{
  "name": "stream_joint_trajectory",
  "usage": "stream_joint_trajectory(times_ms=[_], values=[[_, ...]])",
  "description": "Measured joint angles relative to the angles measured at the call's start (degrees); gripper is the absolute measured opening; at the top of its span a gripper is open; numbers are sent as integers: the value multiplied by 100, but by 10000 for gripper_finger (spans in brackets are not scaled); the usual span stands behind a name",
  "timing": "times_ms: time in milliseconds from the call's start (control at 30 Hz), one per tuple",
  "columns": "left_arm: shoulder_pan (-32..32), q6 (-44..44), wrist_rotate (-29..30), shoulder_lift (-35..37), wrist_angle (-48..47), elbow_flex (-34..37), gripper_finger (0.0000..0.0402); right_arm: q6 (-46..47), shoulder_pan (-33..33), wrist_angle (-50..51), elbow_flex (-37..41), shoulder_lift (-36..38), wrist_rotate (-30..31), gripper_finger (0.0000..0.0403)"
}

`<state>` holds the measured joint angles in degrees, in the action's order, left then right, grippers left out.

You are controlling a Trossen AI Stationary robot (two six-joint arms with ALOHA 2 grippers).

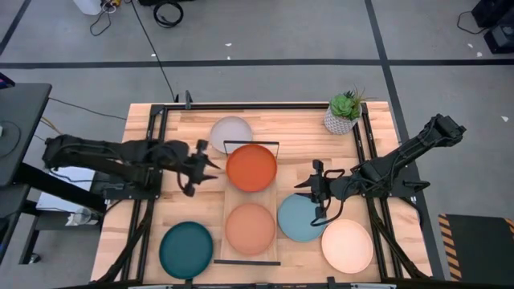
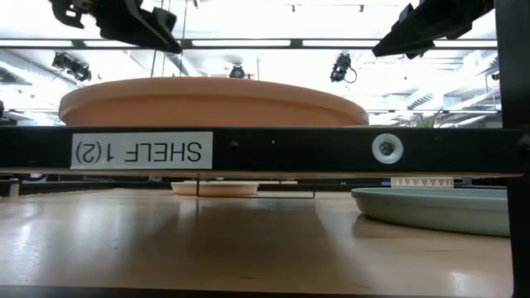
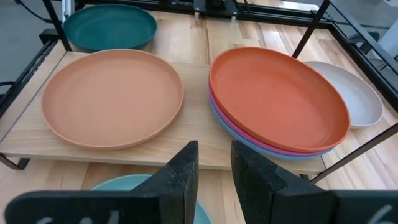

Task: Place and stack plates onto a shelf
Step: Stack the gray plate on top of the light brown plate on the shelf

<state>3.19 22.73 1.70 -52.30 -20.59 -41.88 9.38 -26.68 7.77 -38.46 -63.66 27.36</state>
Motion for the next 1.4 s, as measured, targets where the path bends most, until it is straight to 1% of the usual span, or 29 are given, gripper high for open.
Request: stream_joint_trajectory(times_ms=[67, 100, 233, 300, 400, 467, 533, 633, 733, 833, 1000, 1133, 1200, 1400], values=[[-180, -4, 25, 338, 385, 275, 144, -68, 19, -4, 0, 0, 8, 100], [-277, -5, 185, 485, 587, 416, 144, -97, 40, -5, 0, 0, 14, 100], [-777, 52, 1391, 750, 1330, 998, 143, -220, 137, -144, 0, 0, 19, 100], [-1099, 75, 1526, 729, 1427, 1221, 143, -286, 177, -228, 0, 0, 16, 100], [-1638, 85, 1423, 524, 1442, 1468, 141, -403, 219, -314, 0, 0, 10, 100], [-1991, 82, 1333, 354, 1265, 1586, 136, -506, 259, -374, 0, 0, 8, 100], [-2289, 84, 1117, 98, 1292, 1594, 127, -599, 313, -450, 0, 0, 2, 100], [-2641, 87, 787, -346, 1278, 1597, 110, -737, 403, -583, 0, 0, -103, 100], [-2851, 86, 783, -822, 1292, 1595, 97, -801, 501, -642, 0, 0, -283, 100], [-2959, 158, 787, -1278, 1362, 1594, 97, -810, 576, -686, 0, 0, -337, 100], [-2966, 381, 733, -1863, 1591, 1594, 123, -808, 627, -686, 0, 0, -410, 100], [-3038, 671, 718, -2176, 2099, 1591, 147, -781, 629, -691, 0, 0, -484, 100], [-3041, 959, 632, -2310, 2169, 1531, 154, -726, 629, -691, 0, 0, -492, 100], [-3041, 1707, 364, -2590, 2361, 1472, 157, -556, 565, -708, 0, -64, -495, 100]])
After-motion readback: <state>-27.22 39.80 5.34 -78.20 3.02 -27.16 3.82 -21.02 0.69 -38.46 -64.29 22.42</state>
